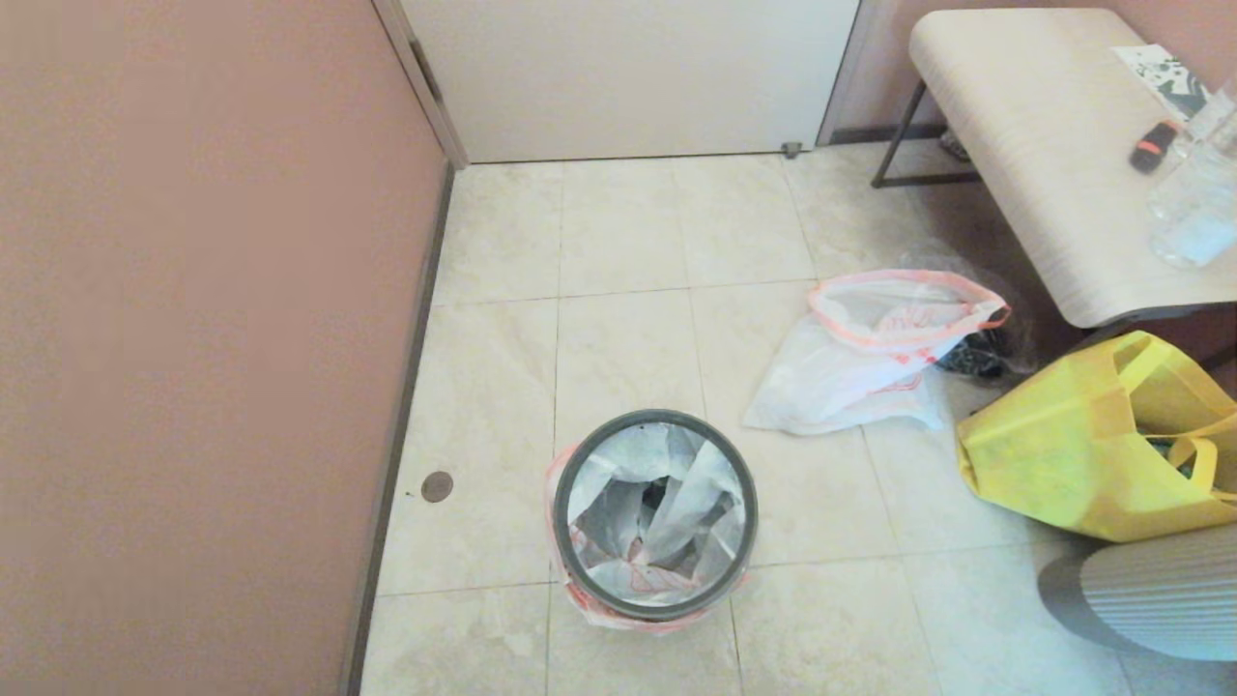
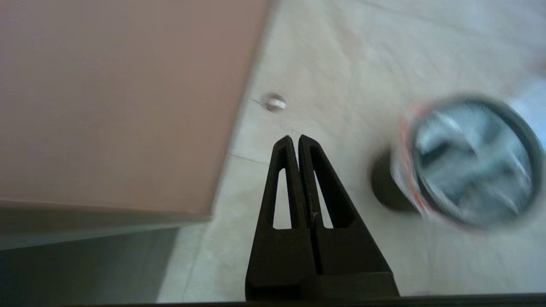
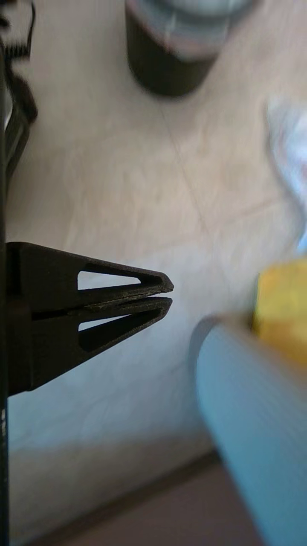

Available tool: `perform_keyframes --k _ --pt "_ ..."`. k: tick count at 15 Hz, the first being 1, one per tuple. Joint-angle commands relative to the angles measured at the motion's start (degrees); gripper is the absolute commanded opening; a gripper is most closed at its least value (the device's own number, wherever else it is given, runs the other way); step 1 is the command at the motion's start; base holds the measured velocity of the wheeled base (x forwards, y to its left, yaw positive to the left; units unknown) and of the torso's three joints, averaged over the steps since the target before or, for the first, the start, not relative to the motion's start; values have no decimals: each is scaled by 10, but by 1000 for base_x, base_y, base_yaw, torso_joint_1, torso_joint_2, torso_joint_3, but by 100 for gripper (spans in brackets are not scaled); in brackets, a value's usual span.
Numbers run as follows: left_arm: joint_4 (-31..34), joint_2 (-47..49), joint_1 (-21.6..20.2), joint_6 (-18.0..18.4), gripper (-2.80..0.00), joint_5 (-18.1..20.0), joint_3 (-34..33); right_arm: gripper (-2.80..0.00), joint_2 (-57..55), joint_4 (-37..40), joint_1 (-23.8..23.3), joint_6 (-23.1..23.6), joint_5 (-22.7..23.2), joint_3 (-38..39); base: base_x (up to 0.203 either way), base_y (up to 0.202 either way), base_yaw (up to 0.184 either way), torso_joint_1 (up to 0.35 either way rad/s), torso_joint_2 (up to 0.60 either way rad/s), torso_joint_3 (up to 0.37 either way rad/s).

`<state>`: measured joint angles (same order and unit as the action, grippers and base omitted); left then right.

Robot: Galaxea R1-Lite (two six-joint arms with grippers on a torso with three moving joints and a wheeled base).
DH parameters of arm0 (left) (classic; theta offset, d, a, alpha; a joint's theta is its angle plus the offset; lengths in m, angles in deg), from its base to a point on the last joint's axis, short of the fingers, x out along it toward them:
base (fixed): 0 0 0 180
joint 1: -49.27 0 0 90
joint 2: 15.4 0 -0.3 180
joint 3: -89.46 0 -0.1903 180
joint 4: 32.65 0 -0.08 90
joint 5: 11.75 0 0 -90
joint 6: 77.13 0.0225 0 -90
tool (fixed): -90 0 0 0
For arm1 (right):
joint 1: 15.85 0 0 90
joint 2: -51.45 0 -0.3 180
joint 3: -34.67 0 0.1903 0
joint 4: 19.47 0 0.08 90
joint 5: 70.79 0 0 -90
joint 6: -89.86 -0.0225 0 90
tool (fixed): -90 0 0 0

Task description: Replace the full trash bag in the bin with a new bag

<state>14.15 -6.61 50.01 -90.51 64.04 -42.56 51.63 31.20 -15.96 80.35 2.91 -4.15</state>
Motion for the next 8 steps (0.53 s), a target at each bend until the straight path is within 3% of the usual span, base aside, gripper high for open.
perform_keyframes --k 1,3,5,6,8 --pt "-1 -72 -5 7 -280 35 -45 -280 -2 -29 0 0 21 15 0 0 0 0 0 0" --pt "-20 -89 -6 25 -280 58 -106 -280 -2 -119 0 11 50 69 0 0 0 0 0 0" --pt "-91 -88 -6 79 -280 65 -152 -280 -2 -236 0 27 87 117 0 0 0 0 0 0" --pt "-139 -88 -7 98 -280 80 -179 -280 -2 -259 0 37 130 132 0 0 0 0 0 0" --pt "-214 -88 -7 121 -280 140 -217 -280 -2 -276 0 117 150 157 0 0 0 0 0 0"
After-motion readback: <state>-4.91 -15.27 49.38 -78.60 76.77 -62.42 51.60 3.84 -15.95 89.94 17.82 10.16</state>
